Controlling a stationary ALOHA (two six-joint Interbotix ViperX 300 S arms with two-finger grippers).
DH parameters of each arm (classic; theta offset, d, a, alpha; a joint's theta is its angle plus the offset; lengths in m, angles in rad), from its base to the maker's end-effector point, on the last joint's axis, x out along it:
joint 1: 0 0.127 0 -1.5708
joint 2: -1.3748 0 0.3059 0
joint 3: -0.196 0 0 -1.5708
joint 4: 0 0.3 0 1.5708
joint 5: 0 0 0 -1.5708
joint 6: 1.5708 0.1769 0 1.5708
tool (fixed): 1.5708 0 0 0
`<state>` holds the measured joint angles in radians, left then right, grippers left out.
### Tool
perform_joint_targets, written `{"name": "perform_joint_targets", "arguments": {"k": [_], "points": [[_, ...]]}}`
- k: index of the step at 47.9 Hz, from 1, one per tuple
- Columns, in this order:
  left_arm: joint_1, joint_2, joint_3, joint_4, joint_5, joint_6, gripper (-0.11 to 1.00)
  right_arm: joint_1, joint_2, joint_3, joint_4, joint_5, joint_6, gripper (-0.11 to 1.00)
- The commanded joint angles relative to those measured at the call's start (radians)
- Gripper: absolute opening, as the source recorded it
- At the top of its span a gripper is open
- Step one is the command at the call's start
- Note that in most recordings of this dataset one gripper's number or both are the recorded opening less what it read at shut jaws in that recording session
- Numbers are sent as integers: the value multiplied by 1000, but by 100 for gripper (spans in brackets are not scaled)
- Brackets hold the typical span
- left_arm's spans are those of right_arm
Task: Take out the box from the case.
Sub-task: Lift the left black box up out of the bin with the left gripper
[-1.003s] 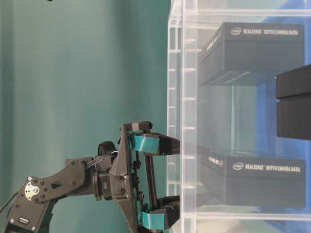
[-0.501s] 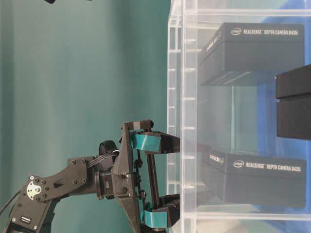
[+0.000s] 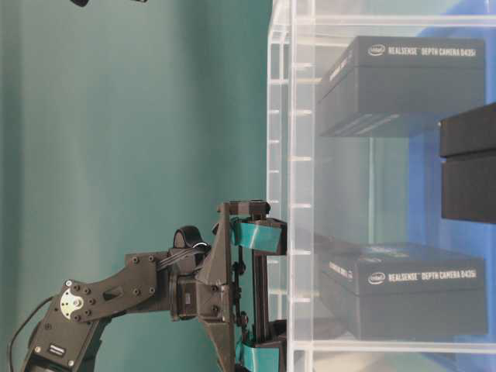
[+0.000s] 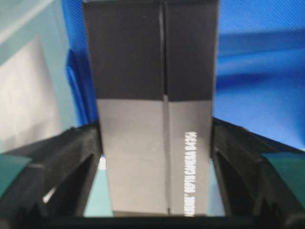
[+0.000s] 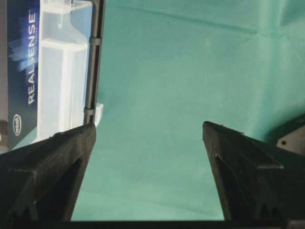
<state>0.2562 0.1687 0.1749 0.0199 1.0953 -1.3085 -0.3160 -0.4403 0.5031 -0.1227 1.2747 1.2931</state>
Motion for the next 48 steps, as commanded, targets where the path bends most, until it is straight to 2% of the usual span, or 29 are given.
{"name": "perform_joint_targets", "arguments": {"k": [1, 10, 17, 35, 48], "points": [[9, -6, 5, 0, -6, 2, 81, 0, -6, -21, -2, -5, -9, 89], [12, -5, 0, 0, -6, 2, 79, -2, -6, -23, -3, -5, -17, 89], [14, -5, -9, 0, -5, 3, 62, -2, -6, -23, -2, -5, -17, 89], [14, -31, -17, 0, 5, 17, 62, -2, -6, -23, 0, -3, -15, 89], [9, -74, -109, 0, 127, 17, 62, -2, -6, -23, 0, -3, -15, 89]]}}
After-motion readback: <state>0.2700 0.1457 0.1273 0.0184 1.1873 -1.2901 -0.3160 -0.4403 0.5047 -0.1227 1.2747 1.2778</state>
